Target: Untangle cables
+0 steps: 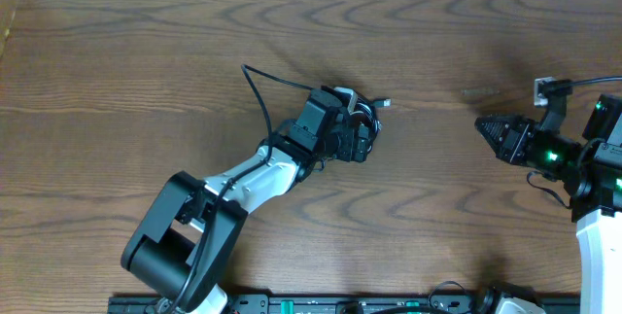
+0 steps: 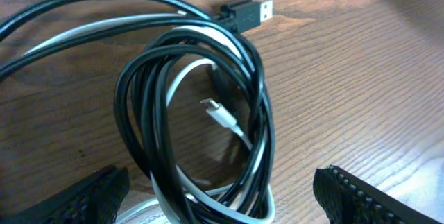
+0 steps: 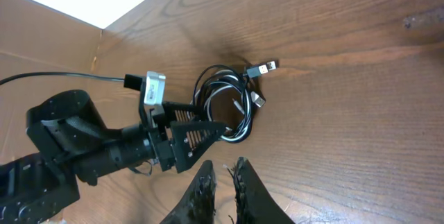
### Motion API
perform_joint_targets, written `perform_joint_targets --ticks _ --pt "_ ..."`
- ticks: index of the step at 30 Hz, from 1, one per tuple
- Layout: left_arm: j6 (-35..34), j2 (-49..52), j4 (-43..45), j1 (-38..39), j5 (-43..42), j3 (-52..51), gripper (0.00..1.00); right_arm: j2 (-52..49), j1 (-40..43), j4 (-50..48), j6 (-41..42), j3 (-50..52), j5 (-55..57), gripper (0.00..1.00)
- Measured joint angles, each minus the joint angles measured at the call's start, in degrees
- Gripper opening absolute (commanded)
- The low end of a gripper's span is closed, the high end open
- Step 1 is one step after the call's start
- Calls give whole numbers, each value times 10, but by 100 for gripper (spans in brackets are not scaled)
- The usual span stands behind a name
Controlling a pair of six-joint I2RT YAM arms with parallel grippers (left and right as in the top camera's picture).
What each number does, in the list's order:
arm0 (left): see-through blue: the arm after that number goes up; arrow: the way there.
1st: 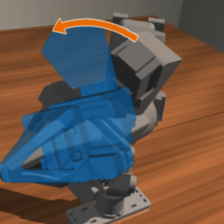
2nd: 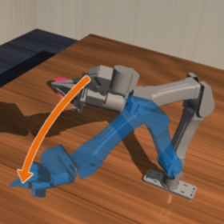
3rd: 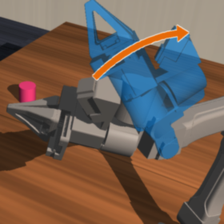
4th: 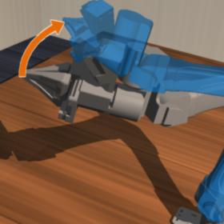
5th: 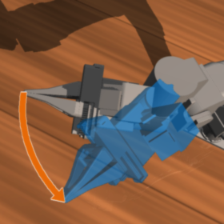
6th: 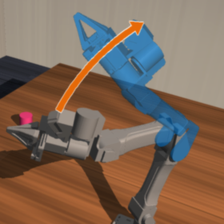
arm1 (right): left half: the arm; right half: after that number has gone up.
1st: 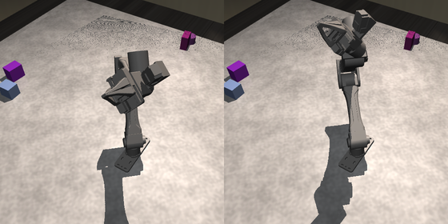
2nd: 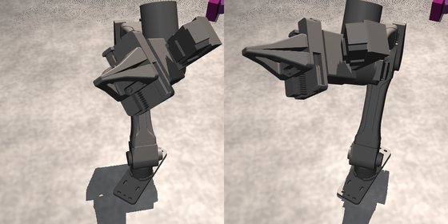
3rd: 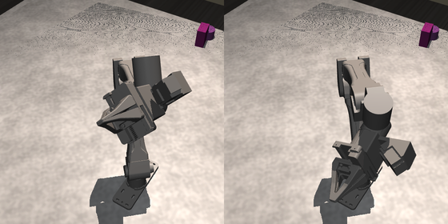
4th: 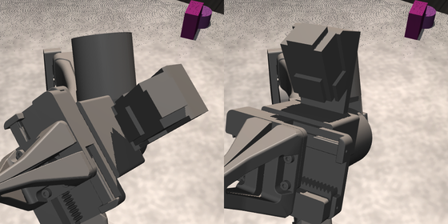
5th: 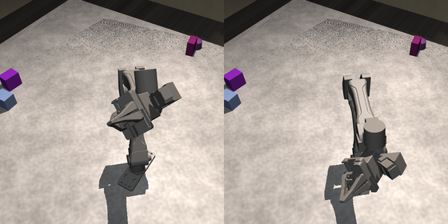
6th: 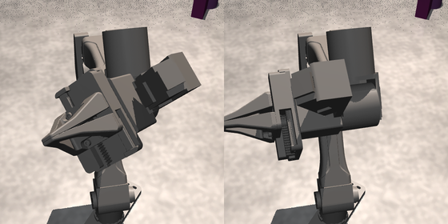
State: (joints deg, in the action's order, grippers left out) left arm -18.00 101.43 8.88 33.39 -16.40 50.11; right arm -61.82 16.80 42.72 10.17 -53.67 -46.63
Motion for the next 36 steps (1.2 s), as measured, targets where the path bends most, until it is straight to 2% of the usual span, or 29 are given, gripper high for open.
perform_joint_targets --ticks 10,13,22,25,26,27,36 --pt "-2 12 32 0 26 0 77 0 0 31 -8 0 0 6" --pt "-2 13 42 0 42 0 63 0 0 42 -9 0 0 5" --pt "-12 35 47 0 59 0 61 0 0 48 -13 0 -25 4" --pt "-19 37 47 0 59 0 45 0 0 54 -13 0 -32 3" --pt "-23 37 47 0 59 0 30 0 0 57 -14 0 -33 3" --pt "-25 37 48 0 60 0 8 0 0 59 -15 0 -35 3" --pt "-32 31 47 -1 31 0 7 0 0 89 -42 0 -15 3"
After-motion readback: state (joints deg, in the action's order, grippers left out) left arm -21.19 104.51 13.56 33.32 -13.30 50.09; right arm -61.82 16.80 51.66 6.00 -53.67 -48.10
